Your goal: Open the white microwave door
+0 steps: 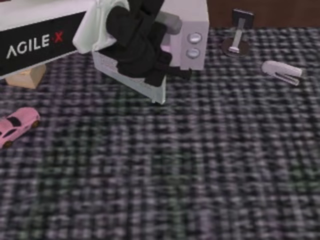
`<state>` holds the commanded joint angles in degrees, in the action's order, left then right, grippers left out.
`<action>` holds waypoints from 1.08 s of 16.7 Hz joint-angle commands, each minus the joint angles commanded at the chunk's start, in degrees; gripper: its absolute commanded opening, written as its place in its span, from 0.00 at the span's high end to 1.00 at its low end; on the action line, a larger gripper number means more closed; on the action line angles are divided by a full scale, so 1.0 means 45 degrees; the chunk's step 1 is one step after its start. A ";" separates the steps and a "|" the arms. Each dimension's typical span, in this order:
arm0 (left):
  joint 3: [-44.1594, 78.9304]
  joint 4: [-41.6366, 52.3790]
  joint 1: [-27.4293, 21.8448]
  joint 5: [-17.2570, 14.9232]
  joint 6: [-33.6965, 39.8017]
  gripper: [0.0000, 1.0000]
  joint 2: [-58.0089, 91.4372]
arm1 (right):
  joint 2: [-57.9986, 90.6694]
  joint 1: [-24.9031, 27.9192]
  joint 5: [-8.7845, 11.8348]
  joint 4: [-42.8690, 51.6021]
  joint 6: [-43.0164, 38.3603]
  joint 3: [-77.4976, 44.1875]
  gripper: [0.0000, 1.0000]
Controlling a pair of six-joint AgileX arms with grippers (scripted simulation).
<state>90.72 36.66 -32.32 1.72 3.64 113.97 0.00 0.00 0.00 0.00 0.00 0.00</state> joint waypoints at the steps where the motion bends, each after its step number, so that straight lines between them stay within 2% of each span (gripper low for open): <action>1: -0.0106 -0.0044 0.0052 -0.0083 -0.0163 1.00 -0.0100 | 0.0000 0.0000 0.0000 0.0000 0.0000 0.0000 0.00; 7: -0.1210 -0.0346 0.0566 -0.0889 -0.1701 1.00 -0.0924 | 0.0000 0.0000 0.0000 0.0000 0.0000 0.0000 0.00; 18: -0.1232 -0.0351 0.0576 -0.0905 -0.1731 1.00 -0.0939 | 0.0000 0.0000 0.0000 0.0000 0.0000 0.0000 0.00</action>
